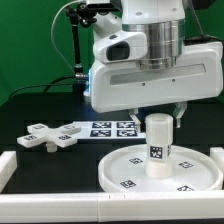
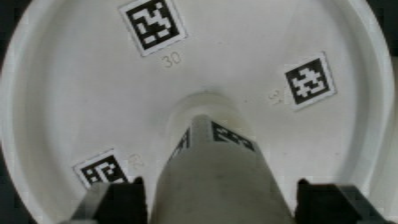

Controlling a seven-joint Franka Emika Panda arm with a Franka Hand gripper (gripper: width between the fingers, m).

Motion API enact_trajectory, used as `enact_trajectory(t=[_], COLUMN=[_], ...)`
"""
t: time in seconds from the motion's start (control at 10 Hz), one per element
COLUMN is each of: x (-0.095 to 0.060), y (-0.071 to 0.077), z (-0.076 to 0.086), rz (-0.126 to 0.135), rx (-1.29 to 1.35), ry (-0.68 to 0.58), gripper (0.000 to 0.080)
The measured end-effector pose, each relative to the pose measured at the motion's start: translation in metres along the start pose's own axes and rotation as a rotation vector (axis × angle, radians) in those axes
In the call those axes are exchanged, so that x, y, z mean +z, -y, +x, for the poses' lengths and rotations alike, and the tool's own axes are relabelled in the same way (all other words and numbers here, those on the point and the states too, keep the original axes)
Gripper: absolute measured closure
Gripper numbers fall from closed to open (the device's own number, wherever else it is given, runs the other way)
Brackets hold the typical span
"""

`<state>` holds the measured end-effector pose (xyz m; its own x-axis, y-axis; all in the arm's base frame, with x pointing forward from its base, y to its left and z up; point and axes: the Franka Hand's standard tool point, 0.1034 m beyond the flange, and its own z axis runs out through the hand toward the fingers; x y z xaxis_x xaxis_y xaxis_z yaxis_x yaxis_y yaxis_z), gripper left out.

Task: Assemble round table

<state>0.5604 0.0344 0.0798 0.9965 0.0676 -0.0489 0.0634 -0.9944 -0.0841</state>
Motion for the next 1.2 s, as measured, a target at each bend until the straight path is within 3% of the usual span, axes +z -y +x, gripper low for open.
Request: enact_trajectory(t=[0.5, 0.8, 1.2], x=[0.001, 0.003, 0.005], y=[0.005, 0.011, 0.017], z=[-0.001, -0.004, -0.004], rz=[0.027, 0.081, 0.124], rx=[0.440, 0.793, 1.135], ry=[-0.016, 0.007, 0.044], gripper=[0.0387, 0.0387, 0.0388])
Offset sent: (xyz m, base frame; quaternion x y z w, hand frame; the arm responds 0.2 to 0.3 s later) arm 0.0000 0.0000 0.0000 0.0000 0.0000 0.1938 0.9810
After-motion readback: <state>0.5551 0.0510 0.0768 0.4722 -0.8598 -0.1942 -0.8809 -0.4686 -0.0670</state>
